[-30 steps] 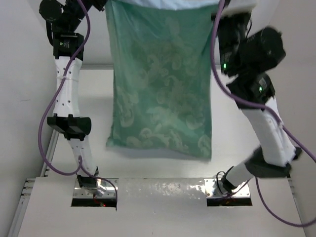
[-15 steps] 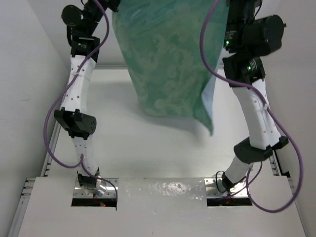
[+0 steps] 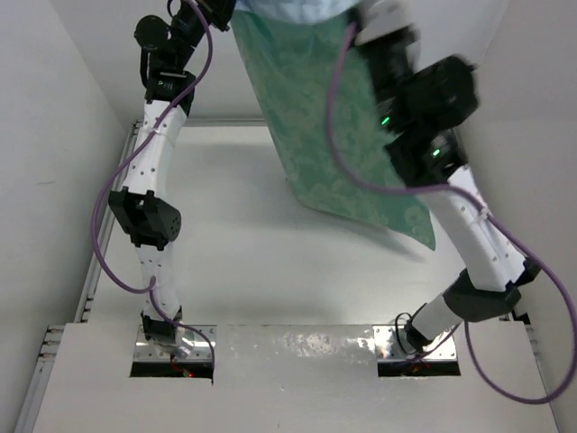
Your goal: Put the pillow into the pillowcase
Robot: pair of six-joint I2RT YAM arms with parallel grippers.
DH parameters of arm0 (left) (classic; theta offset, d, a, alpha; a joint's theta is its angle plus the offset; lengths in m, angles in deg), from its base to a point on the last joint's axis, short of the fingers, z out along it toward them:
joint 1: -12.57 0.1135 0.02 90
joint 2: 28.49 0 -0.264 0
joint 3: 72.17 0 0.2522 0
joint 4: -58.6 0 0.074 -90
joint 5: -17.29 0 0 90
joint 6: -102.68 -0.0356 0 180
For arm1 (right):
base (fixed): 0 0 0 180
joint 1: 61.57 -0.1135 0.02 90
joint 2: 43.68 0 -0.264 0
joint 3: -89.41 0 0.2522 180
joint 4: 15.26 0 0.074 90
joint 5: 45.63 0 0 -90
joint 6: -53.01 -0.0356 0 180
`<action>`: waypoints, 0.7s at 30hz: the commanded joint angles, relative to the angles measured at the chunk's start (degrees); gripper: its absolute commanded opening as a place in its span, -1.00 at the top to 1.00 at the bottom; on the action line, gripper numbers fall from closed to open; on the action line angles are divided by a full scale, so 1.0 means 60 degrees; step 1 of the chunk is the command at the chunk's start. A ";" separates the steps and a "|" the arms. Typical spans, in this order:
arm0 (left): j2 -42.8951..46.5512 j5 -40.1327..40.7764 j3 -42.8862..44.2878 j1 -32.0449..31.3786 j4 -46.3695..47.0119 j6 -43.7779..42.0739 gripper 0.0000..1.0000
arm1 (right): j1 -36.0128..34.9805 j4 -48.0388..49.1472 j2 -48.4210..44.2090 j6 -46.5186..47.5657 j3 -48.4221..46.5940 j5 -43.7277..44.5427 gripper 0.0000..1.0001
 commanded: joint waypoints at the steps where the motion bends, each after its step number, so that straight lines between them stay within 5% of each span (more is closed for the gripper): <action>1: 0.0451 0.0291 0.0349 0.0736 -0.0091 0.0877 1.00 | -0.3379 -0.0083 -0.0191 0.2174 0.1465 -0.0259 1.00; 5: 0.1006 -0.0908 0.0043 0.2912 -0.0576 0.2635 1.00 | -0.5732 -0.2526 0.1580 0.2485 0.0285 -0.0021 1.00; 8: 0.2086 -0.2898 -0.1899 0.4480 -0.0242 0.3459 1.00 | -0.6774 -0.3015 0.2374 0.1116 0.0804 0.0022 0.95; 9: 0.2440 -0.3324 -0.3269 0.4792 -0.0226 0.3329 1.00 | -0.6892 -0.2972 0.2447 0.0687 0.1113 -0.0196 0.67; 10: 0.2734 -0.4024 -0.3892 0.5027 -0.0487 0.2805 0.99 | -0.6965 -0.3073 0.2463 0.0306 0.1362 -0.0430 0.18; 11: 0.3041 -0.4408 -0.4507 0.5392 -0.0577 0.2438 0.73 | -0.6952 -0.3146 0.2492 -0.0452 0.1669 -0.0664 -0.58; 13: 0.3571 -0.5420 -0.5566 0.5644 -0.2030 0.0616 0.57 | -0.6966 -0.3438 0.2623 -0.1276 0.1629 -0.0915 -0.97; 15: 0.3761 -0.5670 -0.6150 0.5981 -0.3746 -0.0476 0.50 | -0.6966 -0.3586 0.2508 -0.2478 0.1555 -0.1003 -0.98; 18: 0.3806 -0.5585 -0.7102 0.6449 -0.4326 -0.1490 0.55 | -0.6951 -0.3002 0.1470 -0.3343 0.2782 -0.1134 -0.98; 21: 0.3529 -0.5059 -0.7283 0.6714 -0.4938 -0.2031 0.28 | -0.6951 -0.2343 0.0064 -0.4061 0.4364 -0.1414 -0.98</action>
